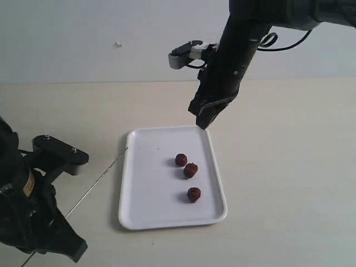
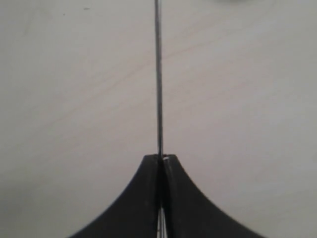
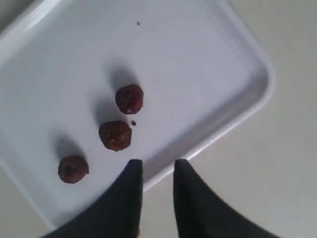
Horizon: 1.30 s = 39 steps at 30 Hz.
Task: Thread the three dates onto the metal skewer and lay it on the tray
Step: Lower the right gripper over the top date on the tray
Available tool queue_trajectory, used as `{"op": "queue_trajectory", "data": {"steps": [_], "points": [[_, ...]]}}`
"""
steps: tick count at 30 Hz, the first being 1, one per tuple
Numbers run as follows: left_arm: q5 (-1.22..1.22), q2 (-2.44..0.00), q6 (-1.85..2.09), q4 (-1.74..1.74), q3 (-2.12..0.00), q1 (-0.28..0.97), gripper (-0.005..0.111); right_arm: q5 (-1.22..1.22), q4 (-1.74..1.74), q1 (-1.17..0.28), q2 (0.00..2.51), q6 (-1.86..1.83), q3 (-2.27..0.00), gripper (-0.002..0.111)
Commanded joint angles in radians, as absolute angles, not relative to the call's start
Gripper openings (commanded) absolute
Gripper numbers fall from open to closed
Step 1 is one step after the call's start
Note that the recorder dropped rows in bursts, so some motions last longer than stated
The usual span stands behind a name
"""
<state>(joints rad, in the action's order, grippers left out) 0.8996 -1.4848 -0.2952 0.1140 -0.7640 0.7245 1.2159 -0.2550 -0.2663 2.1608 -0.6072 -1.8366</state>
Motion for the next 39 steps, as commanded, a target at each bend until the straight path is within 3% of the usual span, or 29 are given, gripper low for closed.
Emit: {"op": "queue_trajectory", "data": {"steps": [1, 7, 12, 19, 39], "points": [[0.92, -1.477, -0.286, 0.129, -0.759, 0.723, 0.0, 1.186, -0.34, -0.267, 2.207, -0.685, -1.845, 0.043], [0.966, -1.477, -0.292, 0.175, -0.733, 0.723, 0.0, 1.193, -0.271, -0.323, 2.267, -0.58, -1.933, 0.053], [0.975, -1.477, -0.266, 0.211, -0.691, 0.723, 0.0, 1.212, -0.097, -0.386, 2.302, -0.341, -2.013, 0.053], [0.977, -1.477, -0.278, 0.231, -0.687, 0.723, 0.0, 1.221, -0.093, -0.448, 2.35, -0.339, -2.023, 0.053], [0.977, -1.477, -0.278, 0.235, -0.687, 0.723, 0.0, 1.21, -0.042, -0.453, 2.433, -0.282, -2.023, 0.053]]}}
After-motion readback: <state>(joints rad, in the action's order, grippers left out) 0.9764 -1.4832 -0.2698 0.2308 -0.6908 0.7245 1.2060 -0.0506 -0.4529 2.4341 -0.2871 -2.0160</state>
